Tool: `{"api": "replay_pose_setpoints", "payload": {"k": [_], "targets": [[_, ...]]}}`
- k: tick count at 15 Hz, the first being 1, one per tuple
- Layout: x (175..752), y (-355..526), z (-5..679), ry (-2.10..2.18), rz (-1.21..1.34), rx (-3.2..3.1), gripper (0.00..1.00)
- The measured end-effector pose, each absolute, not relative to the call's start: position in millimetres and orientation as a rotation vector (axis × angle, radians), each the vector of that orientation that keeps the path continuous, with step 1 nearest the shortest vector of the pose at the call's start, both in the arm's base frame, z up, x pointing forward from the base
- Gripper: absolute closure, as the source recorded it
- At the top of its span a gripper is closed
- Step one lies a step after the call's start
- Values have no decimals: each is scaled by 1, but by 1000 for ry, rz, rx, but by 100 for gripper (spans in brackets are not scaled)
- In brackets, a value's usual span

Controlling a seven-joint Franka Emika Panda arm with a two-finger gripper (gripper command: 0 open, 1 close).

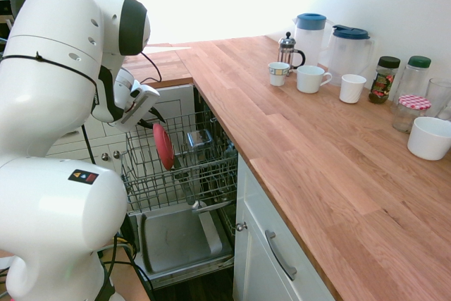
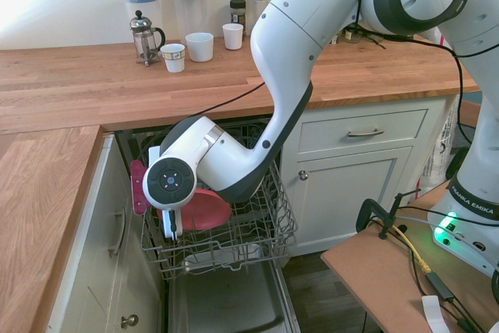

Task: Put the plate in the dishwasher

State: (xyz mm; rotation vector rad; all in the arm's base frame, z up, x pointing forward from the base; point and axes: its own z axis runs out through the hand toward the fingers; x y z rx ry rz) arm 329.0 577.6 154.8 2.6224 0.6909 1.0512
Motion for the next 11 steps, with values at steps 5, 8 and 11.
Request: {"api": "replay_pose_setpoints", "payload": {"k": [5,8,11], "targets": [[300,568,183,761,1097,2615,0],[283,558,212,776,1158,2603,0],[283,543,240,748,1203,2620,0]]}}
